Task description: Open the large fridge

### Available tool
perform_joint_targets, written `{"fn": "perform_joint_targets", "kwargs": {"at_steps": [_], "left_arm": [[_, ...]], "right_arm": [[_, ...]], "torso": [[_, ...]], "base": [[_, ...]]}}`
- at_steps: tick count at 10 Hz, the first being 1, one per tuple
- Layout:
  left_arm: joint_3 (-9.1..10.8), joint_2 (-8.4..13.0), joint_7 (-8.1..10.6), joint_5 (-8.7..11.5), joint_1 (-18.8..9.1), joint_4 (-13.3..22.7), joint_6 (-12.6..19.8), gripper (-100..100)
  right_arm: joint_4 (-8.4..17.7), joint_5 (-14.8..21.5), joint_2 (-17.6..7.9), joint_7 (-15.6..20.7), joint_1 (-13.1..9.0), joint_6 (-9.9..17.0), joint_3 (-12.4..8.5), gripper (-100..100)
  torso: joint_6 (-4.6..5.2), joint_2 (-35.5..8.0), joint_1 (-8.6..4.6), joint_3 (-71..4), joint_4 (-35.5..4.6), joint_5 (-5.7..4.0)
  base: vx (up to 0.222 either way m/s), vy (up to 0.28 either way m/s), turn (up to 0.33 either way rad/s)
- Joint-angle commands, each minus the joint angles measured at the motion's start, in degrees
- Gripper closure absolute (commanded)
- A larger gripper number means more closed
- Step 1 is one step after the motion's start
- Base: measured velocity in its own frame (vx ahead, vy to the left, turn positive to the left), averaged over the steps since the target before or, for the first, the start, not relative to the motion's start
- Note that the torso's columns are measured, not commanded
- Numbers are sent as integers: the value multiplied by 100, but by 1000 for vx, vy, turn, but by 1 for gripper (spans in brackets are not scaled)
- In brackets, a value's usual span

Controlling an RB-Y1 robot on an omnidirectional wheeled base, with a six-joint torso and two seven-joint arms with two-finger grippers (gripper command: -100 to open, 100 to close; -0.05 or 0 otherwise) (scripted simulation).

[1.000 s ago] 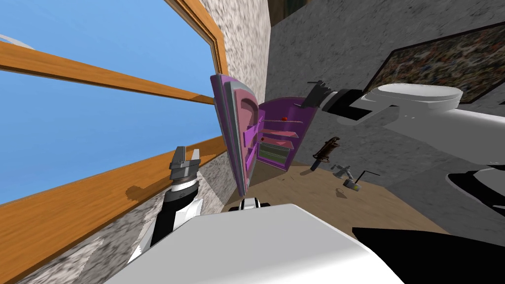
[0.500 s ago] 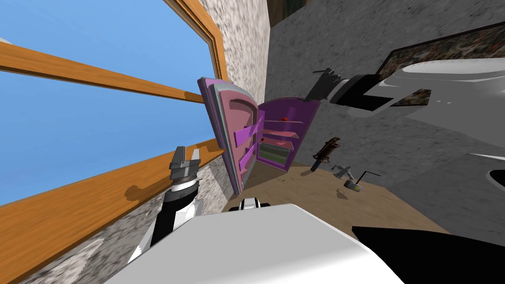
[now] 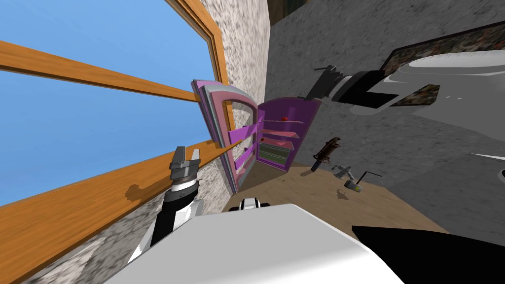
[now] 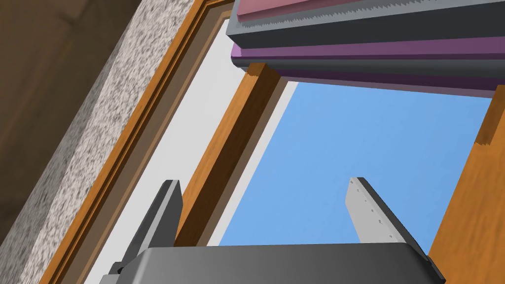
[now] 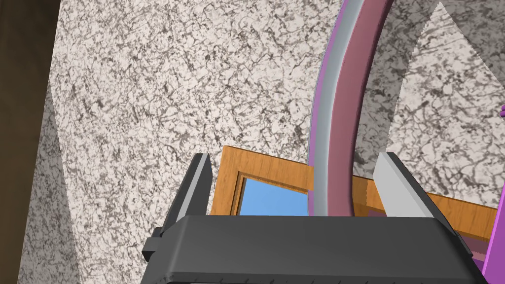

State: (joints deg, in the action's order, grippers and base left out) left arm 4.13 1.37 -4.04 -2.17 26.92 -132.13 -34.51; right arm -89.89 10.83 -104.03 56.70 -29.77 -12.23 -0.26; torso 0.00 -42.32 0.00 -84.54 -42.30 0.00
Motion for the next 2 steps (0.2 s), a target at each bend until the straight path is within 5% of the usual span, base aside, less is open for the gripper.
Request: {"fn": "perform_joint_targets", "kwargs": {"at_steps": [1,2], "left_arm": [[0,0,0,0,0,0,0,0],[0,0,0,0,0,0,0,0]], "right_arm": [[0,0,0,0,0,0,0,0],[0,0,0,0,0,0,0,0]], "torso": [[0,3,0,-2,1,0],[0,4,0,-3,2,0]], "base": [[0,0,0],[0,0,0]]}}
